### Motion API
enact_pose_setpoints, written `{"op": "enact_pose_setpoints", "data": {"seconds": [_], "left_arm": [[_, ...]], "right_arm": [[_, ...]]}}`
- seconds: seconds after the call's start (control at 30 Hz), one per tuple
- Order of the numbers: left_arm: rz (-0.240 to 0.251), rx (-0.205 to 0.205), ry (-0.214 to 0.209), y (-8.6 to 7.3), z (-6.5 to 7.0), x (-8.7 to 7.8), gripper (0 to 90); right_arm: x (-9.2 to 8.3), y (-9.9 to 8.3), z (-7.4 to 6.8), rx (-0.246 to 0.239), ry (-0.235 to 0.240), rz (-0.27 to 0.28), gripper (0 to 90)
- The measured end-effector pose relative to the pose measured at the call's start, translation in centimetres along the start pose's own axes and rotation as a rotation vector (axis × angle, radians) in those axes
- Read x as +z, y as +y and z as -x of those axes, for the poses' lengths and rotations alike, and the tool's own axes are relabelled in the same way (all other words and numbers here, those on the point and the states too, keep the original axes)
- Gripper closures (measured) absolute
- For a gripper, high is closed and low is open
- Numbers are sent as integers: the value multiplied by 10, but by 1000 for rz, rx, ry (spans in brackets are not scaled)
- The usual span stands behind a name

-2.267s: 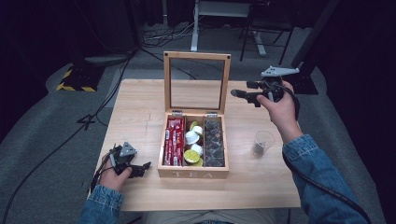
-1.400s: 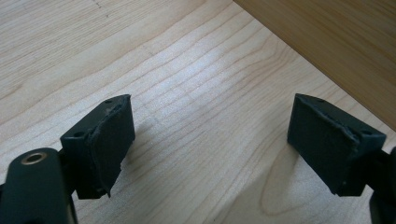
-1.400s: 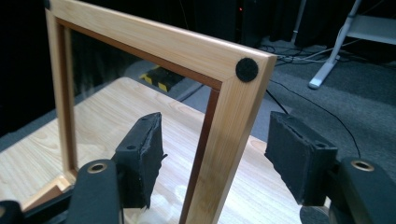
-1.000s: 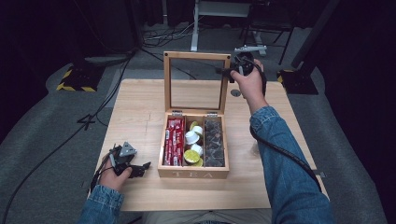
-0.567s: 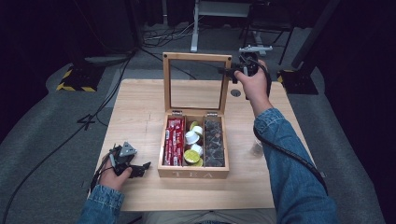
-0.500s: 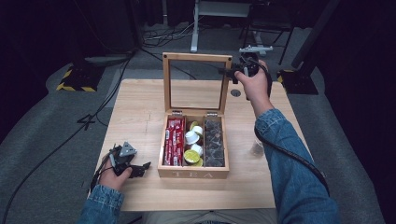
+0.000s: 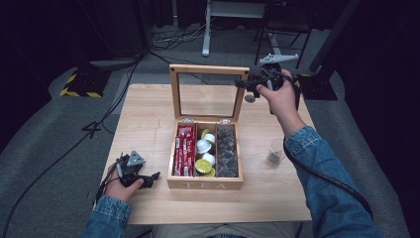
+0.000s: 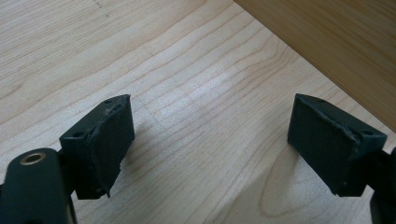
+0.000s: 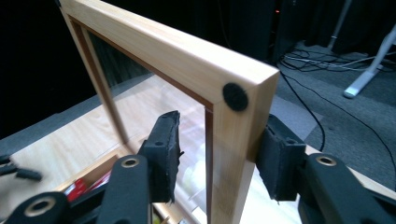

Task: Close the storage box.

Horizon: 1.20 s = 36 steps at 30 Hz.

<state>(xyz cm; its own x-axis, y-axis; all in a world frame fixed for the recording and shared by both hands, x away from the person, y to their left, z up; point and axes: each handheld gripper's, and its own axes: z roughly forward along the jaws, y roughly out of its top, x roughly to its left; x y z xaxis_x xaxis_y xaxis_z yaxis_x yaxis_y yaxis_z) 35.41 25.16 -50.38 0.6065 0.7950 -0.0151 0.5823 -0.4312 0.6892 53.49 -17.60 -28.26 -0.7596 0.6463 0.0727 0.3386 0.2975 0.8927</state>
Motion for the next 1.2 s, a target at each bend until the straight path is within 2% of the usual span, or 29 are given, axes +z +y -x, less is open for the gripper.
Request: {"op": "enact_pose_setpoints", "data": {"seconds": [0.13, 0.17, 0.27, 0.53, 0.67, 0.9, 1.03, 1.2], "left_arm": [[0, -2, 0, 0, 0, 0, 149], [0, -1, 4, 0, 0, 0, 149], [0, -1, 4, 1, 0, 0, 149], [-2, -13, 0, 1, 1, 1, 148], [-1, -15, -1, 1, 1, 1, 148], [-3, -10, 5, 2, 0, 2, 148], [-3, -14, 3, 2, 0, 2, 148], [-3, -14, 5, 2, 0, 2, 148]], "right_arm": [[-8, -3, -8, -21, 14, -10, 567], [-14, -5, -14, -37, 29, -16, 592], [-20, -7, -20, -36, 62, -19, 595], [-33, -20, -40, -105, 63, -58, 603], [-38, -28, -50, -142, 59, -69, 562], [-42, -42, -63, -165, 83, -78, 534], [-44, -51, -70, -184, 76, -84, 484], [-46, -61, -76, -184, 89, -93, 456]]}}
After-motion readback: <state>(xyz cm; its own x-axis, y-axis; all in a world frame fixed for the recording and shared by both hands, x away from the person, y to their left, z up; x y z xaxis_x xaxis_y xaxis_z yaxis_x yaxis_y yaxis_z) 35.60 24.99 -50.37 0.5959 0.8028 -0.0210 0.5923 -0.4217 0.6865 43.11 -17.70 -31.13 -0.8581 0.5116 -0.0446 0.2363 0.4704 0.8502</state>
